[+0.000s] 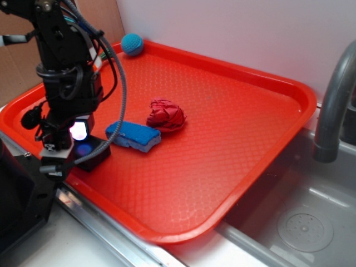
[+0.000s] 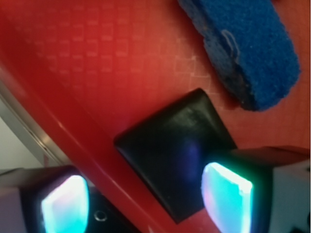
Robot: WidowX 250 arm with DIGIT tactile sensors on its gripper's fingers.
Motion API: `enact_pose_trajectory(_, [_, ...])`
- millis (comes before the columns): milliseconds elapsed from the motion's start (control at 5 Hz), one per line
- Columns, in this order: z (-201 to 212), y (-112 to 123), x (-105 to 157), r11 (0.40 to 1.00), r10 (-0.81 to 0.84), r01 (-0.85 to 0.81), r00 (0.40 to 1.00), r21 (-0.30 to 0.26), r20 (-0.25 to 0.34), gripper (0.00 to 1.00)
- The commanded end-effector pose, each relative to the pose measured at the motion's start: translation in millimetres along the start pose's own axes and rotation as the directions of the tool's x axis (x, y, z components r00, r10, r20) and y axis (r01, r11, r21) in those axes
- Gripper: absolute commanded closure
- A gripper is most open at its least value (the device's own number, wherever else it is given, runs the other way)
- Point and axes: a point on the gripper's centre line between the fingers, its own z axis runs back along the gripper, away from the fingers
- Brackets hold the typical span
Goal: Grab the black box.
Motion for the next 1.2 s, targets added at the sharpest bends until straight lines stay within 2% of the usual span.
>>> enact_pose_trajectory(0, [-10,16,-17,0.991,-0.111,0.113,0.993,0.072,-0.034,0.00])
enact_pose_trajectory(200, [-11,21,-8,0.988,-0.124,0.128,0.991,0.082,-0.047,0.00])
enact_pose_trajectory(400, [-12,28,-3,0.986,-0.134,0.135,0.991,0.094,-0.023,0.00])
enact_pose_trajectory(600, [-8,38,-9,0.992,-0.060,0.058,0.998,0.109,0.010,0.00])
enact_pose_trajectory(800, [-7,33,-20,0.982,0.148,-0.152,0.988,0.111,0.043,1.00])
enact_pose_trajectory(1000, [0,23,-27,0.940,0.323,-0.325,0.946,0.105,0.034,1.00])
